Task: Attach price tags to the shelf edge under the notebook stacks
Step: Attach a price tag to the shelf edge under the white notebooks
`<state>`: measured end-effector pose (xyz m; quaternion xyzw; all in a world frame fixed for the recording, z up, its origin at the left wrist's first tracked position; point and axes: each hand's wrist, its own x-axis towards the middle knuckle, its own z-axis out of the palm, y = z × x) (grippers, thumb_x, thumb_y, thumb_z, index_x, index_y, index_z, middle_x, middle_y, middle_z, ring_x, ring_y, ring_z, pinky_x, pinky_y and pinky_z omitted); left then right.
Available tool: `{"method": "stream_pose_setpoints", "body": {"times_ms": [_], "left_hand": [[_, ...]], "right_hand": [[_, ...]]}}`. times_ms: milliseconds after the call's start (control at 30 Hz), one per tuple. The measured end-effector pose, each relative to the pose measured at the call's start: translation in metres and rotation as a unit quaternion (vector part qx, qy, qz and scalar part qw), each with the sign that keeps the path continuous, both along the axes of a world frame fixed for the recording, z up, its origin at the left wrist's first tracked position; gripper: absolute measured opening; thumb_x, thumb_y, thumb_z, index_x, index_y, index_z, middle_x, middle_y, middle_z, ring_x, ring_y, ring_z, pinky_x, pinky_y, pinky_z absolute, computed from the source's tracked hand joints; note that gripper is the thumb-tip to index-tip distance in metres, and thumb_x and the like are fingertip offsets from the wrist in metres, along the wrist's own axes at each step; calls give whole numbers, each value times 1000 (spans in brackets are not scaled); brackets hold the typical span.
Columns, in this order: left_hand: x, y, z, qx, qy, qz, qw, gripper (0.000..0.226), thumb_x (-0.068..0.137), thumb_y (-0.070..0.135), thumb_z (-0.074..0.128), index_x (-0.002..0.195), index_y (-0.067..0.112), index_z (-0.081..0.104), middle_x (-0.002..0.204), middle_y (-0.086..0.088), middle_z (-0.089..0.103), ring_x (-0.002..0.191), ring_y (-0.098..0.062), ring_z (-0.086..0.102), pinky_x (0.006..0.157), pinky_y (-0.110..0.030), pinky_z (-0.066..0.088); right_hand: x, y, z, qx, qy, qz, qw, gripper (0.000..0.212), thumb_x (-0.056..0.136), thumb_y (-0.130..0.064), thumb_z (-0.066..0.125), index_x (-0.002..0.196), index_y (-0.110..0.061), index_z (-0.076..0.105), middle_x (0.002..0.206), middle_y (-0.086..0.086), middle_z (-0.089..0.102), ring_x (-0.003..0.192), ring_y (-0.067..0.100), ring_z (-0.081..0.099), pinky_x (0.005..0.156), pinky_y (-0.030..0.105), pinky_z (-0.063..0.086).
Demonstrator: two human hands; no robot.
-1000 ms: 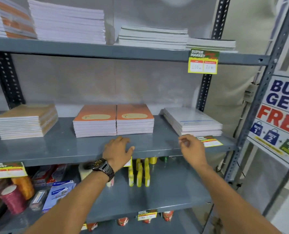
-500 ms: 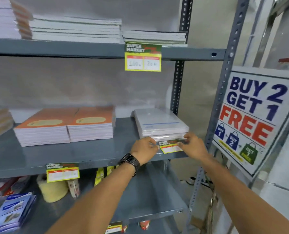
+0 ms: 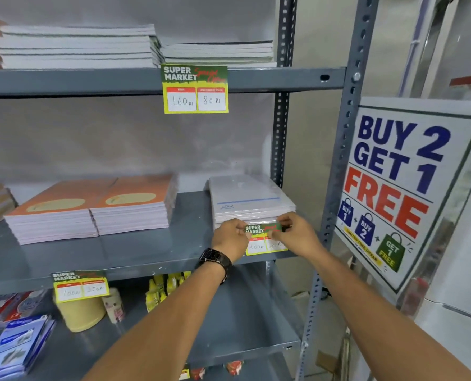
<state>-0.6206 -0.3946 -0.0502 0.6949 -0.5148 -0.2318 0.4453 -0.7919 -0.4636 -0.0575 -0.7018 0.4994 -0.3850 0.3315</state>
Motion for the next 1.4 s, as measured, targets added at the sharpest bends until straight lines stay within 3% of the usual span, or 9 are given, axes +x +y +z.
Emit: {"method": "stream_pose_setpoints", "body": {"times_ms": [100, 233, 400, 567, 767, 900, 1200, 1267, 1400], "left_hand": [[-1, 6, 3, -18, 21, -4, 1000, 16, 84, 9, 68, 99, 15, 65, 78, 3, 62, 77, -16, 60, 54, -12, 48], [-6, 16, 3, -49, 18, -12, 999, 13, 80, 10, 71, 88, 19, 67, 72, 1, 64, 79, -22, 67, 77, -35, 59], [-16, 38, -10, -89, -50, -11, 995, 4, 77, 21, 72, 79, 21, 69, 65, 8, 65, 59, -7, 60, 60, -17, 49], [-21, 44, -34, -67, -74, -18, 995, 11, 75, 33, 74, 77, 23, 70, 65, 6, 72, 62, -8, 66, 63, -34, 57], [-26, 41, -37, -57, -119, 13, 991, 12, 78, 33, 73, 78, 22, 70, 68, 6, 73, 64, -11, 65, 60, -28, 53], [-27, 39, -38, -54, -133, 18, 989, 12, 79, 34, 72, 78, 22, 69, 69, 5, 73, 65, -12, 65, 59, -27, 51], [-25, 34, -39, -45, -190, 13, 981, 14, 80, 35, 68, 78, 22, 64, 71, 4, 72, 68, -16, 65, 59, -31, 53], [-22, 34, -36, -36, -261, -1, 965, 20, 82, 42, 61, 83, 22, 59, 77, 3, 71, 73, -22, 65, 61, -33, 53], [-19, 35, -28, -47, -378, -8, 925, 29, 86, 49, 54, 94, 21, 48, 94, -2, 67, 84, -31, 63, 64, -38, 48]], "right_hand": [[-4, 2, 3, 6, -9, 36, 999, 34, 71, -15, 81, 101, -17, 64, 90, -2, 66, 80, 14, 62, 82, 36, 52], [-13, 14, 15, -4, -69, 99, 993, 19, 74, -3, 80, 90, -8, 71, 85, 15, 71, 77, 19, 63, 78, 38, 54], [-33, 31, 7, -16, -48, 146, 988, 9, 75, -15, 82, 80, -18, 75, 82, 10, 75, 71, 11, 65, 67, 33, 54], [-32, 41, -19, -57, 15, 101, 993, 9, 76, -15, 81, 79, -22, 76, 66, -7, 73, 56, -3, 60, 53, 14, 46], [-22, 42, -33, -87, 28, 18, 996, 10, 74, -17, 82, 76, -23, 75, 68, -10, 74, 63, 1, 67, 60, 18, 50], [-19, 45, -36, -97, 23, -1, 995, 8, 75, -17, 80, 75, -21, 74, 67, -10, 72, 62, -1, 65, 56, 9, 46], [-12, 45, -48, -169, 39, -40, 984, 14, 75, -9, 79, 71, -19, 70, 72, -12, 64, 70, -1, 62, 60, 6, 43], [-11, 42, -46, -181, 50, -50, 981, 15, 73, -11, 81, 72, -18, 68, 76, -12, 57, 69, 3, 59, 63, 9, 43], [-14, 38, -45, -230, 122, -72, 963, 19, 72, -23, 82, 75, -22, 64, 81, -11, 57, 78, 14, 49, 70, 32, 44]]}}
